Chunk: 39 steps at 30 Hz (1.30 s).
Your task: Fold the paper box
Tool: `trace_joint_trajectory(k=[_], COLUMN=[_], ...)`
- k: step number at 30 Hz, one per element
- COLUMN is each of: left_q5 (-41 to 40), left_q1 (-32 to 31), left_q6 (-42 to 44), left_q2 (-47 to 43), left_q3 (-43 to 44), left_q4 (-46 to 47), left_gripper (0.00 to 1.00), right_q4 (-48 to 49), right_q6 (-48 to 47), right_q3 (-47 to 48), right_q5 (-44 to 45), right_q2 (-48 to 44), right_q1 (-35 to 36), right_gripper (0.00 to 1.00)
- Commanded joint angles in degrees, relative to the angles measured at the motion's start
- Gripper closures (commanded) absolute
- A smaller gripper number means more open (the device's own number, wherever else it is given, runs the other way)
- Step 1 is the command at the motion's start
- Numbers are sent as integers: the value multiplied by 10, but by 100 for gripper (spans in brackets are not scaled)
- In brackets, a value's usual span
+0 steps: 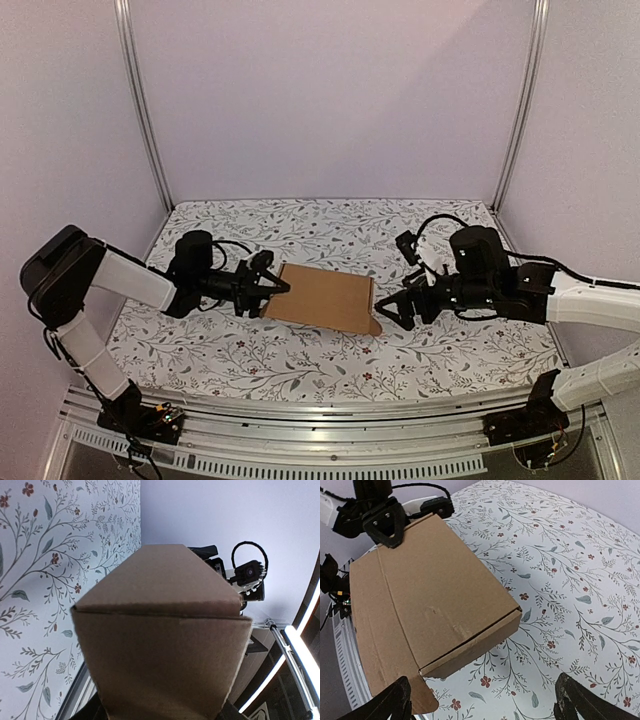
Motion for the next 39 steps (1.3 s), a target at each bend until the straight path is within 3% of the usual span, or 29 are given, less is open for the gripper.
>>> trace_joint_trajectory(k=[1,7,13,28,39], left_q5=[68,105,119,123,122], left_q1=[19,37,40,-24,-58], left_q6=[-78,-289,-281,-282,-286], left_q2=[-13,64,64,-59,-111], left_q3=[-21,-48,-64,-67,-75], left_q4=[121,425,428,428,428], left_gripper=[57,62,63,61,62], right_q4=[15,49,136,281,275], right_q6=[-211,-467,-654,-901,-980], right_q3=[-11,-52,-85,-105,-89], right_q5=[-21,139,317,387,391], right_q2=[-49,-85,-82,-96,-108], right_q1=[50,165,259,348,397], right_gripper=[1,1,1,1,1])
